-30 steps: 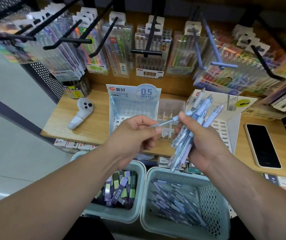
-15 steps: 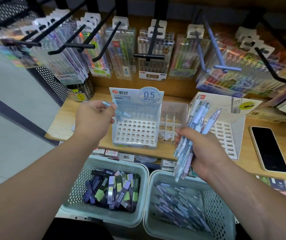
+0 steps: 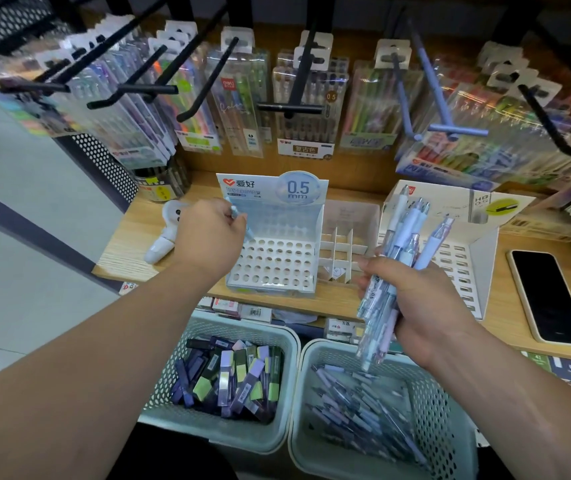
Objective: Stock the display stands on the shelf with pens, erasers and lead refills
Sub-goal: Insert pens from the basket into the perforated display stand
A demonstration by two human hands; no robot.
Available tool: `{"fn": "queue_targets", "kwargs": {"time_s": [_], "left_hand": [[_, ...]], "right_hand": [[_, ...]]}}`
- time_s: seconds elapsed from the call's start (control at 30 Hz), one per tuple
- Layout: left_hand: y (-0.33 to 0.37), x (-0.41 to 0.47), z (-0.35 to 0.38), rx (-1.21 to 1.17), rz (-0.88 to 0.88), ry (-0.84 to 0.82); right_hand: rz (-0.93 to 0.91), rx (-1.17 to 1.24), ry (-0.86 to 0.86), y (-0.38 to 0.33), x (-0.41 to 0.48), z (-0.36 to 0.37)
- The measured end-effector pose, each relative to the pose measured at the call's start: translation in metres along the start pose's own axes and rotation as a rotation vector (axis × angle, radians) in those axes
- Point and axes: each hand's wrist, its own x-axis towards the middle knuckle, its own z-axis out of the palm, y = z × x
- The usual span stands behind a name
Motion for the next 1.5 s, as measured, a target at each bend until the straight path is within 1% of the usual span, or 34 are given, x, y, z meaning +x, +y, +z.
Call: {"fn": "queue_targets", "kwargs": {"time_s": [0.2, 0.4, 0.5, 0.53, 0.57, 0.6, 0.67, 0.7, 0.73, 0.8, 0.9, 1.0, 1.1, 1.2, 1.3, 1.4, 1.5], "left_hand": [[0.0, 0.004, 0.006, 0.096, -0.034, -0.016], [0.006, 0.009, 0.008, -0.017, -0.102, 0.094], [0.023, -0.001, 0.001, -0.04, -0.073, 0.128], [0.032, -0.007, -0.001, -0.079, -0.057, 0.089], [0.043, -0.016, -0.001, -0.147, -0.042, 0.007], [0.054, -0.026, -0.001, -0.232, -0.034, -0.117], [0.075, -0.049, 0.001, -0.441, -0.073, -0.419], [0.083, -0.059, 0.002, -0.545, -0.11, -0.528], [0.088, -0.066, 0.004, -0.63, -0.146, -0.584], [0.092, -0.071, 0.006, -0.734, -0.191, -0.594], [0.091, -0.069, 0.005, -0.801, -0.191, -0.589], [0.089, -0.07, 0.007, -0.8, -0.193, -0.588], [0.087, -0.073, 0.01, -0.818, -0.254, -0.606], [0.084, -0.072, 0.011, -0.833, -0.311, -0.657], [0.083, -0.068, 0.01, -0.898, -0.316, -0.681], [0.085, -0.062, 0.003, -1.038, -0.374, -0.651], [0.085, -0.056, -0.001, -1.109, -0.413, -0.597]], "right_hand": [[0.003, -0.021, 0.003, -0.005, -0.002, -0.008], [0.029, -0.03, -0.029, -0.005, -0.005, -0.009], [0.064, -0.021, -0.063, -0.008, -0.008, -0.008], [0.072, -0.016, -0.075, -0.008, -0.009, -0.008], [0.076, -0.009, -0.082, -0.008, -0.01, -0.007], [0.079, -0.005, -0.085, -0.007, -0.01, -0.006], [0.079, -0.017, -0.084, -0.008, -0.01, -0.003], [0.076, -0.038, -0.087, -0.008, -0.01, -0.001], [0.074, -0.068, -0.097, -0.007, -0.011, 0.0], [0.081, -0.142, -0.144, -0.005, -0.013, 0.004], [0.107, -0.215, -0.209, 0.0, -0.019, 0.009], [0.088, -0.275, -0.206, 0.002, -0.02, 0.011], [0.074, -0.315, -0.188, 0.003, -0.018, 0.01], [0.089, -0.294, -0.19, 0.004, -0.019, 0.011], [0.138, -0.206, -0.218, 0.002, -0.02, 0.012], [0.159, -0.115, -0.21, -0.003, -0.018, 0.011], [0.151, -0.08, -0.163, -0.005, -0.016, 0.009]]}}
